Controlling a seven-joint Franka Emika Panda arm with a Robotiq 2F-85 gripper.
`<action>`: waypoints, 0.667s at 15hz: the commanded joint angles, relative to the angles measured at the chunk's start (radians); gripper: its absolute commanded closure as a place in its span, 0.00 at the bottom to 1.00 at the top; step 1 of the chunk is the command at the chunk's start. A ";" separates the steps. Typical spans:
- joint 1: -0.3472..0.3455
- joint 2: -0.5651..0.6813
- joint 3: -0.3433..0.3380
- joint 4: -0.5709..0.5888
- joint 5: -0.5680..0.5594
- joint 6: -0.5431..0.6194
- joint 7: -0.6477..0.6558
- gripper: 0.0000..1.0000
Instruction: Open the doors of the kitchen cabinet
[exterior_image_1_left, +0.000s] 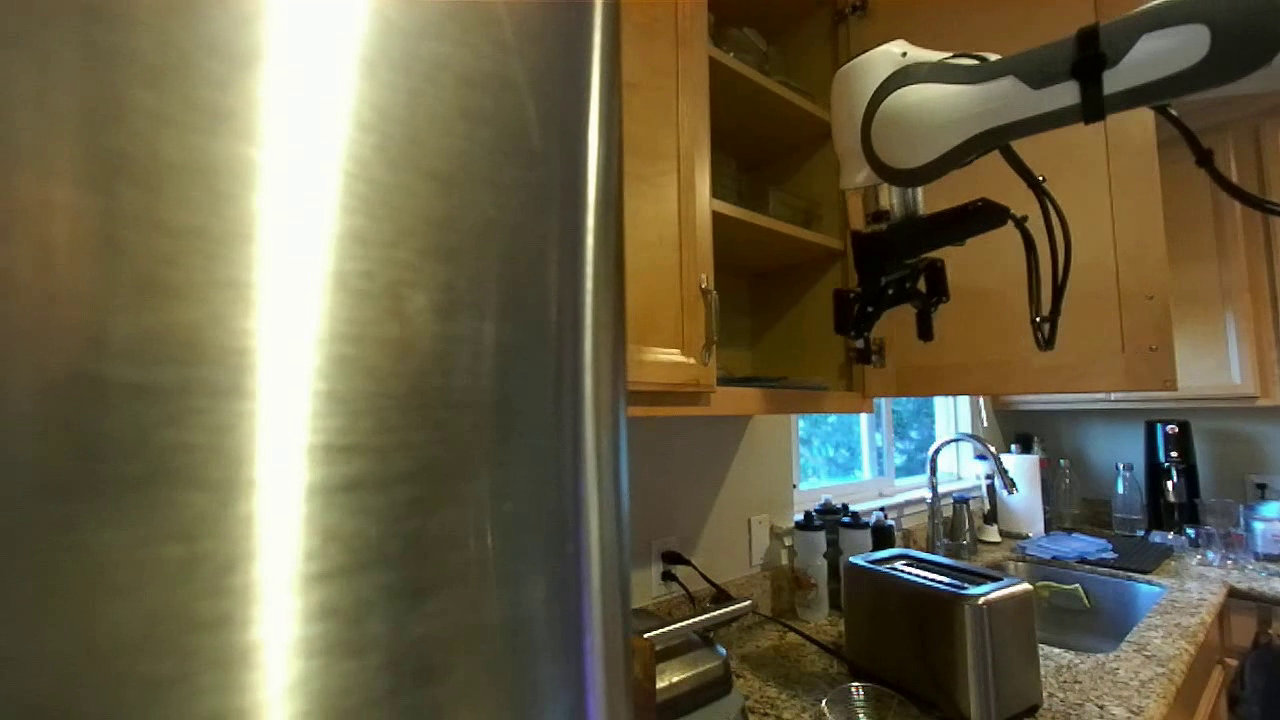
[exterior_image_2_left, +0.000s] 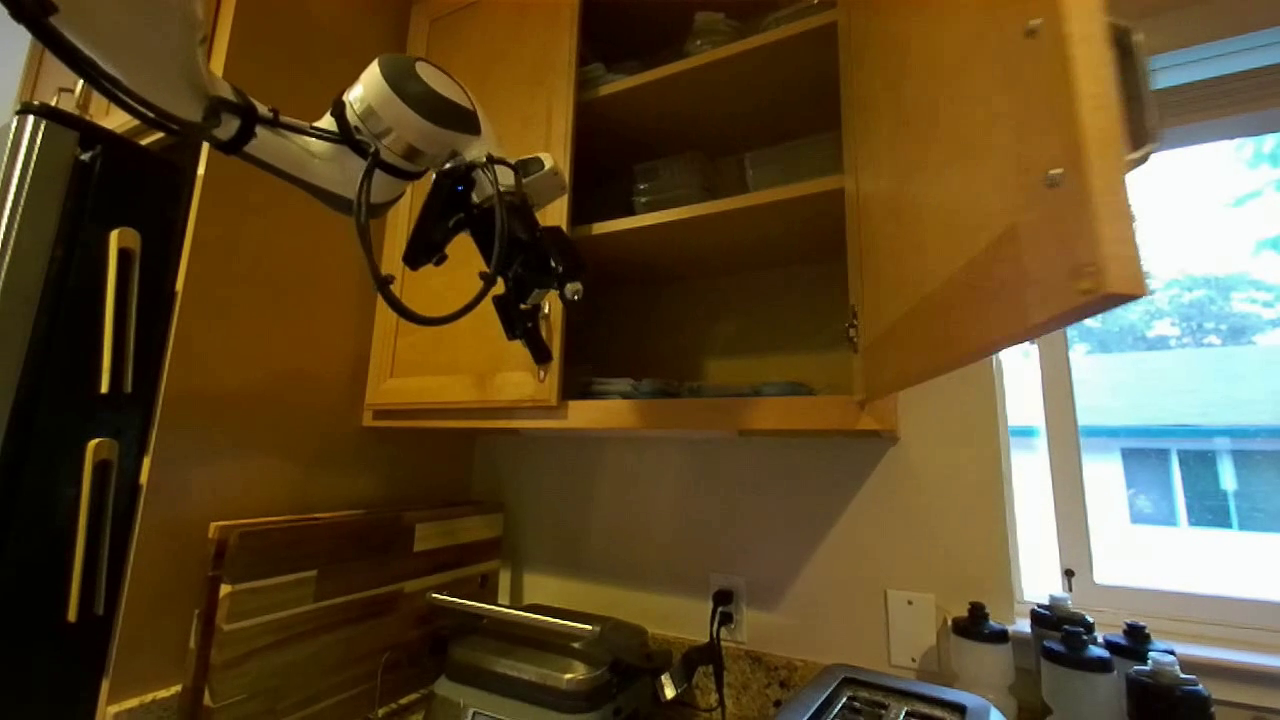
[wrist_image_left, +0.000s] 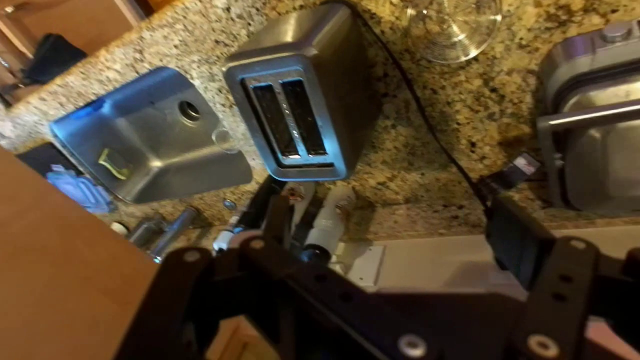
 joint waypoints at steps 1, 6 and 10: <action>0.033 0.006 -0.025 -0.007 0.104 0.140 -0.095 0.00; 0.053 0.023 -0.027 -0.010 0.268 0.339 -0.195 0.00; 0.057 0.076 -0.018 0.021 0.324 0.449 -0.235 0.00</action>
